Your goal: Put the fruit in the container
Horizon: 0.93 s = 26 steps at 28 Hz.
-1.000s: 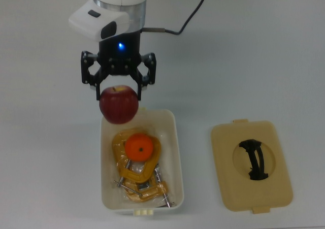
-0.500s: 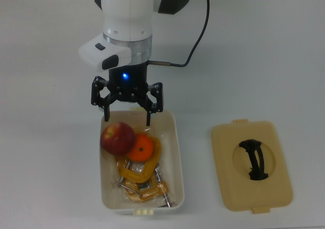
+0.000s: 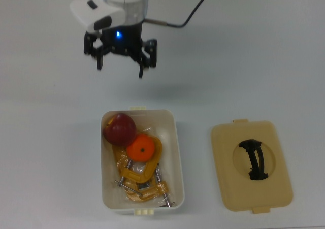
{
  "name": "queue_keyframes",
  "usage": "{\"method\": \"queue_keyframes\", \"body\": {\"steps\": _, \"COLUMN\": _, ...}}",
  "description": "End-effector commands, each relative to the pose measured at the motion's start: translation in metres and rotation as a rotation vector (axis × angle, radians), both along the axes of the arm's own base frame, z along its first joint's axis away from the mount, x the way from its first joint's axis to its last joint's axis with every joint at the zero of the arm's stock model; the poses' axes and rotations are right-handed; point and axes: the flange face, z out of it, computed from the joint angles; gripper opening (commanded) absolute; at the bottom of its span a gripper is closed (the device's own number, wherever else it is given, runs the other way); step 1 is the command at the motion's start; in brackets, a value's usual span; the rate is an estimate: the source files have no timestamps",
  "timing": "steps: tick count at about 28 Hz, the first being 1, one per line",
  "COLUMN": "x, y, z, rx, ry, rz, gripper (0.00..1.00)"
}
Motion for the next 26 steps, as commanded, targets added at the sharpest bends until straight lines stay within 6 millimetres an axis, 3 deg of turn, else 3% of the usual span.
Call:
{"method": "queue_keyframes", "body": {"steps": 1, "x": -0.042, "y": 0.004, "z": 0.017, "rx": 0.011, "ry": 0.148, "rz": 0.054, "gripper": 1.0}}
{"method": "queue_keyframes", "body": {"steps": 10, "x": -0.091, "y": -0.013, "z": 0.047, "rx": 0.056, "ry": 0.196, "rz": 0.07, "gripper": 1.0}}
{"method": "queue_keyframes", "body": {"steps": 13, "x": -0.093, "y": -0.014, "z": 0.054, "rx": 0.055, "ry": 0.181, "rz": 0.073, "gripper": 1.0}}
{"method": "queue_keyframes", "body": {"steps": 26, "x": -0.083, "y": -0.011, "z": 0.052, "rx": 0.057, "ry": 0.154, "rz": 0.086, "gripper": 1.0}}
